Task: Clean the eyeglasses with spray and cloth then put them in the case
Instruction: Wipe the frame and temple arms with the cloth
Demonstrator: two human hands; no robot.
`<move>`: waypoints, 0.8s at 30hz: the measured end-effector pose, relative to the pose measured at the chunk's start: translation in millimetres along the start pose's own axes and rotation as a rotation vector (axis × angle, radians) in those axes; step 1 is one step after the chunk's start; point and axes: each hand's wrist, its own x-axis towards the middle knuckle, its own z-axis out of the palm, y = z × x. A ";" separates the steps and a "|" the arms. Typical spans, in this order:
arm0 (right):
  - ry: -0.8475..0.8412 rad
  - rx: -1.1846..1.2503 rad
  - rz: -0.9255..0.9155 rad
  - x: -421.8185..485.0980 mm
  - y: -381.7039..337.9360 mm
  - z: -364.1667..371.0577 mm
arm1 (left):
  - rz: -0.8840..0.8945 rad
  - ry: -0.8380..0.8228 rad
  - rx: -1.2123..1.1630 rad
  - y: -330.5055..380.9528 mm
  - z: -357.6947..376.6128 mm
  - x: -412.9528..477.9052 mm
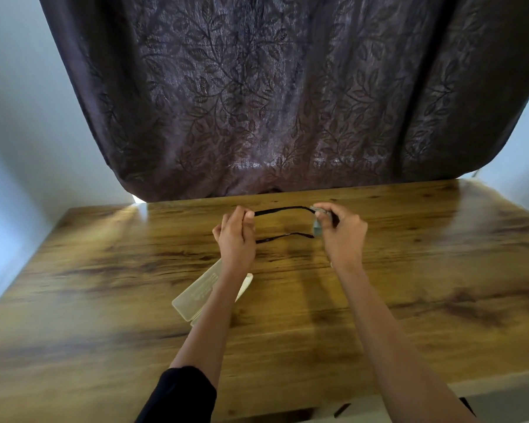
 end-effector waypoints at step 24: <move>-0.679 0.449 0.118 -7.4 -2.8 -18.6 | -1.205 -0.487 -0.660 -35.0 -42.8 22.8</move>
